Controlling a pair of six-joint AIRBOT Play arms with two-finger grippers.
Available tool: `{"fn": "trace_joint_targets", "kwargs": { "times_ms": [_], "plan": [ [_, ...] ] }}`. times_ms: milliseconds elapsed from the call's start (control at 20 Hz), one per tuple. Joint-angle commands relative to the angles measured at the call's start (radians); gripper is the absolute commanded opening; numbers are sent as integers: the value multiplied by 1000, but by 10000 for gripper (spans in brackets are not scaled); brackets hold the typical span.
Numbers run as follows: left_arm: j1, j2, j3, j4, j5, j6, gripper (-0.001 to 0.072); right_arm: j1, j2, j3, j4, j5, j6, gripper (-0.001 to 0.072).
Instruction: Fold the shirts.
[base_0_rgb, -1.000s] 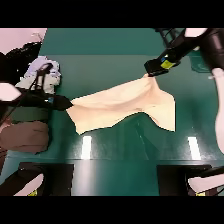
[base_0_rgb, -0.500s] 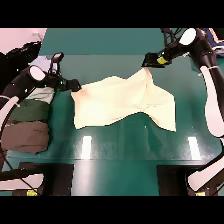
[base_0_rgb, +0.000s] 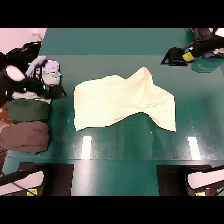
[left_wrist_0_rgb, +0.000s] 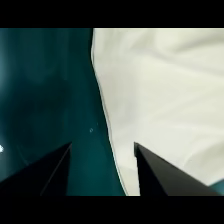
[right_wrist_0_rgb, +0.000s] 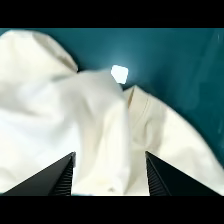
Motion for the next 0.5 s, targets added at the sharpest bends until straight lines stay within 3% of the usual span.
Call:
{"fn": "trace_joint_targets", "kwargs": {
  "times_ms": [0, 50, 100, 450],
  "plan": [
    [-2, 134, -286, -134, -20, 60, 457, -41, 144, -179, 2, 17, -28, 510],
    [-17, 158, -354, -183, -13, 86, 610, -44, 184, -238, 2, -3, -29, 510],
    [-37, 172, -411, -224, 1, 105, 668, -45, 224, -296, 0, -33, -29, 510],
    [-188, 173, -503, -251, 173, 114, 668, -48, 404, -548, 1, -133, -29, 510]
  ]
}}
